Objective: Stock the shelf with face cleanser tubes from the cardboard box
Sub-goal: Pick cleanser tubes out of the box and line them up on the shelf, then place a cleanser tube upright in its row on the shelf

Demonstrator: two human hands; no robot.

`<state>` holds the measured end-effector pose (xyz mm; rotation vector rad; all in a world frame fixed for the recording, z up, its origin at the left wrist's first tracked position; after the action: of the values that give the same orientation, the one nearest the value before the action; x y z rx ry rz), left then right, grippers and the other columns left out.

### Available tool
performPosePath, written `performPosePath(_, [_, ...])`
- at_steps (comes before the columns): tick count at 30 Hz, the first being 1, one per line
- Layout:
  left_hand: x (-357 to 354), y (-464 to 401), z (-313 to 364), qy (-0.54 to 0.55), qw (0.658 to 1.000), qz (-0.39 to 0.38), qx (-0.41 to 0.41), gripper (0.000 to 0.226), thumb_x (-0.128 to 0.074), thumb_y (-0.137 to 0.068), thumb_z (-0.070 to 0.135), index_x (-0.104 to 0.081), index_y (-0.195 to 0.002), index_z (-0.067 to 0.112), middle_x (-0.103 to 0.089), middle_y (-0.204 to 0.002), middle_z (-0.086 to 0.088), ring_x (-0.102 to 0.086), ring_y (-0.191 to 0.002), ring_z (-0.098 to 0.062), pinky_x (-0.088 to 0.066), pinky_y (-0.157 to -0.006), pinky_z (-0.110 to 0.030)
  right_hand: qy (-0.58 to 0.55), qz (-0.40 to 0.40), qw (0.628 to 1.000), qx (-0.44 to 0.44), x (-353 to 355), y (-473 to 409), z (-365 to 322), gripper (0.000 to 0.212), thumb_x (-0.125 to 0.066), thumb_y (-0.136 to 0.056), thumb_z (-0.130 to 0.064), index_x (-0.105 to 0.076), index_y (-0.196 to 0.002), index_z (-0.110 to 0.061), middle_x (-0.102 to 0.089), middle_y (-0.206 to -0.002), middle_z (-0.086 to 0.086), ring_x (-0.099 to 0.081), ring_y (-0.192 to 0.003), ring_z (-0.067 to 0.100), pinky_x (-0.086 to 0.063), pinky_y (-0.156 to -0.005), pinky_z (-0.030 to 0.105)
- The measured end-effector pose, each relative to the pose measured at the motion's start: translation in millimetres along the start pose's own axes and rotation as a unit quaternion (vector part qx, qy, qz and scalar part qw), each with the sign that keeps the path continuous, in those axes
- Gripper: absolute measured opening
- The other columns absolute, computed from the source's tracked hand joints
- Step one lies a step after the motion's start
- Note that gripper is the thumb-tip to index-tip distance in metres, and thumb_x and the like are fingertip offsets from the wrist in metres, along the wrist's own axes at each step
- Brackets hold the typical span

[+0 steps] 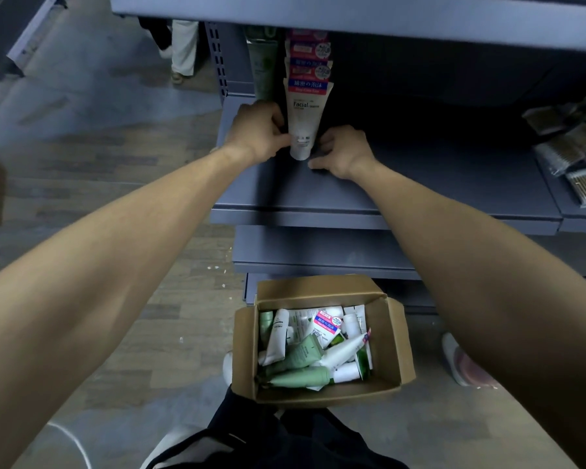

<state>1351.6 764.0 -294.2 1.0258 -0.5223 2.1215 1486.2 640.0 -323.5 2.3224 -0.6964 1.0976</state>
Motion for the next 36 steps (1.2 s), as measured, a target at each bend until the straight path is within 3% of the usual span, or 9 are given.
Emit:
performPosePath(4, [-10.7,25.6,0.4,-0.025,0.999,-0.041,-0.016,0.034,-0.078,-0.079,0.037,-0.063,-0.098,0.014,-0.069,-0.076,-0.001,-0.068,-0.073,-0.02,-0.056,-0.074,-0.033,-0.004,0.011,1.0,-0.018,-2.3,13.5,17.1,0.065,-0.088,-0.067,-0.037,-0.062,-0.122,-0.017,-0.065,-0.119,0.005,-0.063,-0.103,0.018,-0.052,-0.095,0.03])
performPosePath(11, [-50.7,87.7,6.3,-0.11,0.979,-0.16,-0.065,0.03,-0.077,-0.079,0.041,-0.065,-0.093,0.017,-0.073,-0.088,0.0,-0.066,-0.086,-0.02,-0.055,-0.08,-0.035,-0.03,0.023,0.999,0.022,-18.7,73.1,51.0,0.035,-0.085,-0.072,-0.03,-0.068,-0.1,-0.02,-0.071,-0.09,-0.006,-0.067,-0.086,0.009,-0.055,-0.089,0.027])
performPosePath(16, [-73.0,128.2,9.9,-0.134,0.977,-0.126,-0.107,0.029,-0.074,-0.083,0.036,-0.064,-0.097,0.013,-0.059,-0.105,-0.006,-0.063,-0.086,-0.024,-0.05,-0.085,-0.039,-0.01,0.06,0.994,0.086,-34.0,115.5,70.1,0.038,-0.08,-0.077,-0.033,-0.064,-0.11,-0.024,-0.07,-0.106,-0.008,-0.064,-0.101,0.008,-0.052,-0.094,0.032])
performPosePath(19, [-86.9,152.0,12.3,-0.125,0.977,-0.138,-0.107,0.03,-0.073,-0.084,0.036,-0.063,-0.101,0.013,-0.061,-0.108,-0.005,-0.065,-0.09,-0.023,-0.049,-0.085,-0.039,0.016,0.065,0.993,0.099,-43.2,140.2,76.3,0.042,-0.077,-0.081,-0.032,-0.062,-0.118,-0.022,-0.068,-0.115,-0.005,-0.059,-0.111,0.013,-0.048,-0.098,0.033])
performPosePath(23, [-114.0,188.1,4.3,-0.141,0.969,-0.186,-0.084,0.033,-0.072,-0.084,0.039,-0.063,-0.105,0.015,-0.066,-0.106,-0.004,-0.065,-0.092,-0.021,-0.05,-0.084,-0.036,0.035,0.011,0.996,0.079,-67.9,169.5,92.1,0.042,-0.075,-0.082,-0.032,-0.061,-0.121,-0.023,-0.067,-0.119,-0.003,-0.057,-0.115,0.016,-0.047,-0.099,0.034])
performPosePath(28, [-148.9,237.2,-20.2,-0.124,0.959,-0.253,-0.03,0.032,-0.076,-0.081,0.039,-0.066,-0.1,0.015,-0.071,-0.092,-0.004,-0.066,-0.089,-0.021,-0.051,-0.079,-0.032,0.025,-0.073,0.996,0.032,-116.9,209.1,118.0,0.038,-0.077,-0.079,-0.032,-0.063,-0.114,-0.025,-0.069,-0.112,-0.004,-0.063,-0.103,0.017,-0.051,-0.093,0.034])
performPosePath(36, [-173.5,301.3,-71.3,-0.084,0.934,-0.34,0.075,0.028,-0.081,-0.076,0.031,-0.07,-0.098,0.017,-0.067,-0.083,0.007,-0.068,-0.085,-0.014,-0.053,-0.082,-0.025,0.046,-0.239,0.97,0.013,-200.7,270.2,137.0,0.034,-0.078,-0.08,-0.029,-0.065,-0.111,-0.023,-0.067,-0.114,-0.002,-0.062,-0.106,0.018,-0.048,-0.091,0.028])
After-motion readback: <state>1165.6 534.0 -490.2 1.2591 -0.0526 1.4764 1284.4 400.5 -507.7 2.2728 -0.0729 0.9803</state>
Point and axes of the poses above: each hand's wrist, its own y-axis away from the middle knuckle, its own x-axis out of the back of the hand, z = x × y, the point moved 4 cm from there along -y, towards the middle knuckle
